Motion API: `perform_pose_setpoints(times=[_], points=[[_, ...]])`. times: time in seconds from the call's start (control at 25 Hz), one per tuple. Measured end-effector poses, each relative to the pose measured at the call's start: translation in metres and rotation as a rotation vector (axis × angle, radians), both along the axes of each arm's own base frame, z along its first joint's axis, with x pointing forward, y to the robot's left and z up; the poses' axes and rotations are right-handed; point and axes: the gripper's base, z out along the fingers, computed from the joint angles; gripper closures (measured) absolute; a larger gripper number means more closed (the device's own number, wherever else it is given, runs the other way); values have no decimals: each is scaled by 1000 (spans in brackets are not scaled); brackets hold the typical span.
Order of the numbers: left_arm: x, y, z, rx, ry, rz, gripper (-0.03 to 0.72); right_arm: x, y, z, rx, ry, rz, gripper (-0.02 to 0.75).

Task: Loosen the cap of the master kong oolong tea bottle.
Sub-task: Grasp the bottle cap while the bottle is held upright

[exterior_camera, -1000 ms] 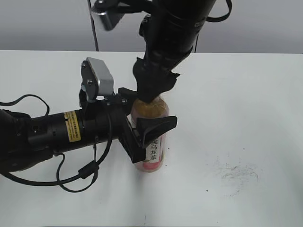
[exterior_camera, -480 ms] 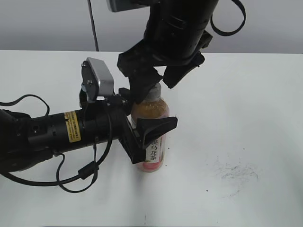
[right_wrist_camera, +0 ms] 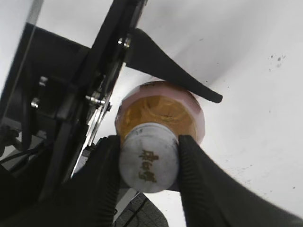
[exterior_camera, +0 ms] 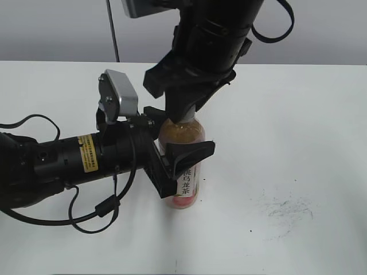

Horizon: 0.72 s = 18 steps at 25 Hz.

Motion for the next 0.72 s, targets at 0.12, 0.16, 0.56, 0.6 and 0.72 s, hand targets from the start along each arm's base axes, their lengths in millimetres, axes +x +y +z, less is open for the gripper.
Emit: perform_pose_setpoints(times=[0.12,0.16,0.56,0.6,0.72], points=[[0,0,0,1,0,0,240,0,0,0,-7,-26,91,460],[0,0,0,1,0,0,240,0,0,0,-10,-36,121,460],[0,0,0,2,-2,-2,240,0,0,0,-68,-224,726,460],[0,0,0,2,-3,-5,240,0,0,0,-75,-246,795,460],[-1,0,0,5,-7,-13,240,-1,1,0,-96,-326,1058,460]])
